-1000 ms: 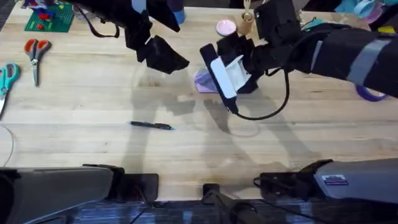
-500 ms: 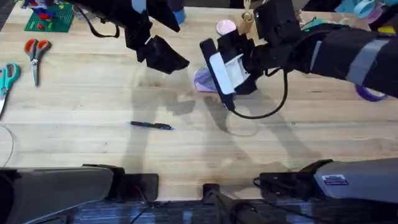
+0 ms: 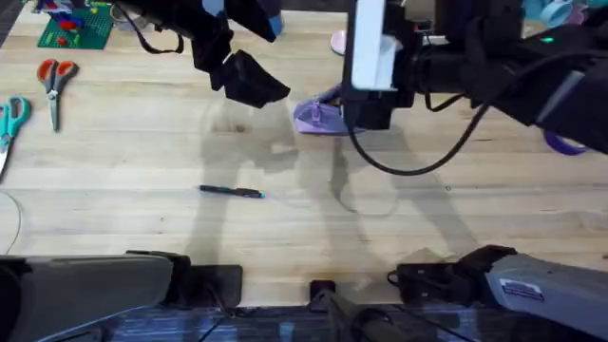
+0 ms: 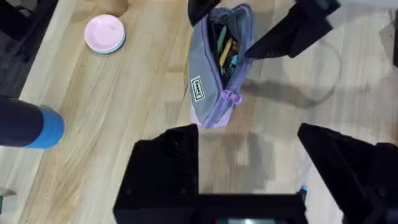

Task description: Unzip the bag, pick up the pens from the table one at a time and place them inside, then zip the bag closed.

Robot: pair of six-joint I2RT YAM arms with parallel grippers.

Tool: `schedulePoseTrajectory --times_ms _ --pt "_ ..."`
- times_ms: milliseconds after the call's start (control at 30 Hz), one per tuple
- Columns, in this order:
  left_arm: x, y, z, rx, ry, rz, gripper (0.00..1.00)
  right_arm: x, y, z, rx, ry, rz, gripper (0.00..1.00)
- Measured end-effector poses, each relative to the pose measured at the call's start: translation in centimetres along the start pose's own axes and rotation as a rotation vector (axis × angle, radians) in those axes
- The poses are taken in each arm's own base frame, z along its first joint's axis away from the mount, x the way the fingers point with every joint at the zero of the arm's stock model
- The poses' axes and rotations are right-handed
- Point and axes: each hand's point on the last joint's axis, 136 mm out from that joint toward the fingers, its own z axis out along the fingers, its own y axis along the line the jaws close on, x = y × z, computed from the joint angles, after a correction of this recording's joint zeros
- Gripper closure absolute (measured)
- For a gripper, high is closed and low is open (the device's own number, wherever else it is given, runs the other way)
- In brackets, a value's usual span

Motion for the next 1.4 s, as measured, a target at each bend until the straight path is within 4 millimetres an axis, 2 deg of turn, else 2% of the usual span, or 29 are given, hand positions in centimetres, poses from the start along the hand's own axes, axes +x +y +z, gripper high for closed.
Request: schedulePoseTrajectory --times_ms 367,533,800,967,1167,1400 --pt "0.0 0.3 -0.8 0.002 -0.046 -0.035 0.007 -2.4 -2.9 -5.7 0.15 -0.098 0.368 0.005" --pt "0.1 0.2 -0.9 0.006 -0.043 -0.043 0.007 -3.0 -3.6 -7.3 0.183 -0.137 0.489 0.006" --pt "0.3 -0.2 -0.9 0.018 -0.035 -0.057 0.007 -3.0 -3.6 -7.4 0.18 -0.144 0.55 0.006" --pt "1.7 -1.0 -0.9 0.036 0.035 -0.099 0.006 -3.0 -3.6 -7.4 0.18 -0.145 0.557 0.006" --pt "3.6 -3.6 -1.4 0.115 0.132 -0.038 0.006 -3.0 -3.6 -7.4 0.179 -0.146 0.564 0.005" --pt "5.5 -7.3 -4.1 0.17 0.273 0.139 0.006 -2.9 -3.6 -7.4 0.181 -0.144 0.566 0.006"
